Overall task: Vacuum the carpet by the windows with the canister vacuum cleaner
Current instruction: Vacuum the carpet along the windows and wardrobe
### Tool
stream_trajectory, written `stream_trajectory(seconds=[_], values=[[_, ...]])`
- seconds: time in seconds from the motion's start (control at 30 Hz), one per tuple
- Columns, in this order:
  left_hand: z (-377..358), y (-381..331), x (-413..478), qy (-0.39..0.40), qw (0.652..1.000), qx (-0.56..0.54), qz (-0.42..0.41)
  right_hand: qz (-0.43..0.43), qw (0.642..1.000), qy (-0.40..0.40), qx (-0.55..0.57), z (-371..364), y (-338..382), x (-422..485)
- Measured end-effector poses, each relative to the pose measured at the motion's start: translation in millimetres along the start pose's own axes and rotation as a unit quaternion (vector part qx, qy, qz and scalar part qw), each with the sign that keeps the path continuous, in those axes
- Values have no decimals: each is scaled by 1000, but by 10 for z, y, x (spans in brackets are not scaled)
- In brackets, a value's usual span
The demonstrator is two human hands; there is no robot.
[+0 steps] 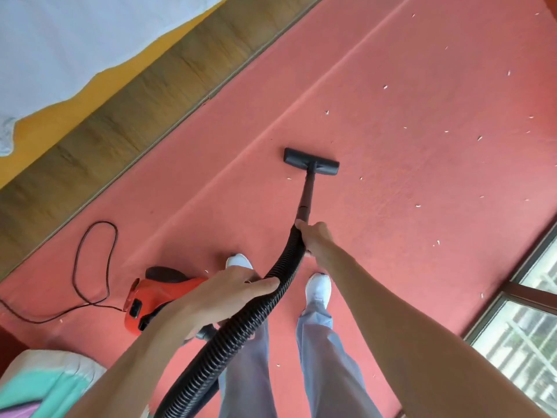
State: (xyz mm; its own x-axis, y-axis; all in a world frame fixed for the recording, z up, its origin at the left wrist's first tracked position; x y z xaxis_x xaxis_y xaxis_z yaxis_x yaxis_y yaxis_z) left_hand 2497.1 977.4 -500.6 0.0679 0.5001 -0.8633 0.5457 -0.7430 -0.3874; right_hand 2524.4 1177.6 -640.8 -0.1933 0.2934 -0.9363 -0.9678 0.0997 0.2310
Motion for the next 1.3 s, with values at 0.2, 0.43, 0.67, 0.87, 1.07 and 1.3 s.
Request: stream_trajectory(seconds=[0.2,0.43,0.67,0.87,1.07,1.3], values=[[282,114,-321,86,995,0,43,-56,997,40,-41,-344,-216,-291],[475,186,-595,91,995,0,46,-72,990,74,96,-406,-335,-491],[447,66,-436,12,1000,2,-5,-35,998,28,50,-388,105,-225],[390,-114,-411,-8,999,-16,-44,-26,1000,-16,8,-135,366,-237],[383,-478,-484,0,997,53,-48,-50,992,-10,112,173,324,-404],[359,-785,-146,-6,996,78,-43,-45,989,-19,141,520,429,-187]])
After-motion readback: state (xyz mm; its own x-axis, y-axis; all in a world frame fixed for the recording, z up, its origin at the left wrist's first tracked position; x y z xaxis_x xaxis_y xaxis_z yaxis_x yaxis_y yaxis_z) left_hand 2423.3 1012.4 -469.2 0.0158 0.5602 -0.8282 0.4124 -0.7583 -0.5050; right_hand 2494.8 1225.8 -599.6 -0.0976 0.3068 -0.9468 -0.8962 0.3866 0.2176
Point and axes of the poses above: each hand's wrist, its own x-axis towards the middle knuckle, its own z-axis out of the back of the hand, y = z × x, the point moved 1 cm from there along x, towards the middle knuckle, and after that the axes turned 10 degrees about y, right-handed, at the moved point
